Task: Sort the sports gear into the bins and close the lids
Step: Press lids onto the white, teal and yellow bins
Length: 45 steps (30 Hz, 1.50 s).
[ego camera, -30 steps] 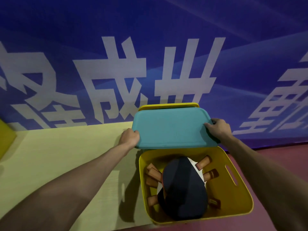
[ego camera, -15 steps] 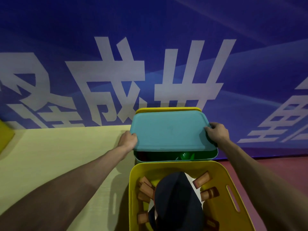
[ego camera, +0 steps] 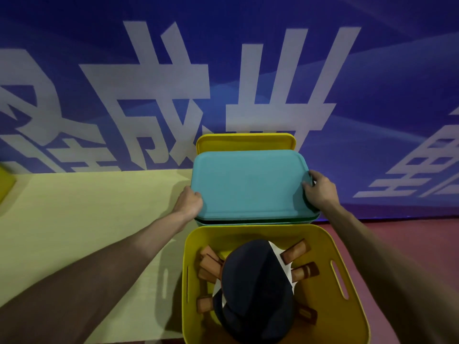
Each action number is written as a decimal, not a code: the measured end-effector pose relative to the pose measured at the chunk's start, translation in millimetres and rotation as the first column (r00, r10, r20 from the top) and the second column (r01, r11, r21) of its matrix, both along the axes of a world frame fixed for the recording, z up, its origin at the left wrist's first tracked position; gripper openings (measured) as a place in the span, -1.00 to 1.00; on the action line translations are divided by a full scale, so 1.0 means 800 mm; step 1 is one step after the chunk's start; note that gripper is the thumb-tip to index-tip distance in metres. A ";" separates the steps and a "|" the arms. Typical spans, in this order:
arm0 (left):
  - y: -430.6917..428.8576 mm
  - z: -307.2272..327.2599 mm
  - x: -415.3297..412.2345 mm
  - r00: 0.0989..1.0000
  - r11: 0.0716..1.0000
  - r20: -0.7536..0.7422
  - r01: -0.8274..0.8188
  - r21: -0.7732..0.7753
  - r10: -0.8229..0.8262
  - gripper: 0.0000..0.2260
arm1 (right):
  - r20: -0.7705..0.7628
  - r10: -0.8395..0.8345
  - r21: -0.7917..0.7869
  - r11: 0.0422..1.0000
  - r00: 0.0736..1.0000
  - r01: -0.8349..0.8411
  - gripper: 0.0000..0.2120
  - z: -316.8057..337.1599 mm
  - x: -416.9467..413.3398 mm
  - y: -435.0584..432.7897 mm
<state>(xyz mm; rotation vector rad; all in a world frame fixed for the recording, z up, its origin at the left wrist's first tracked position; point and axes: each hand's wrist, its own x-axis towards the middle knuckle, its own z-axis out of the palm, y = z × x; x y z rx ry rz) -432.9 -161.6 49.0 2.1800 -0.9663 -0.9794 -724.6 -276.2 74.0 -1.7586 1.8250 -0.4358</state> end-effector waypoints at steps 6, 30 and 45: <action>0.008 -0.012 -0.007 1.000 0.997 -0.025 -0.004 -0.072 0.002 -0.71 | -0.052 0.014 0.022 1.000 0.999 -0.013 -0.62 -0.009 -0.002 0.003; -0.007 -0.028 0.003 0.970 0.977 -0.219 -0.140 -0.162 0.102 -0.69 | 0.116 -0.142 0.089 0.987 0.983 0.132 -0.63 -0.008 0.010 0.000; -0.008 -0.014 0.005 0.986 0.986 -0.141 -0.111 -0.127 0.092 -0.67 | 0.176 -0.127 0.097 0.989 0.976 0.111 -0.56 -0.006 0.007 -0.013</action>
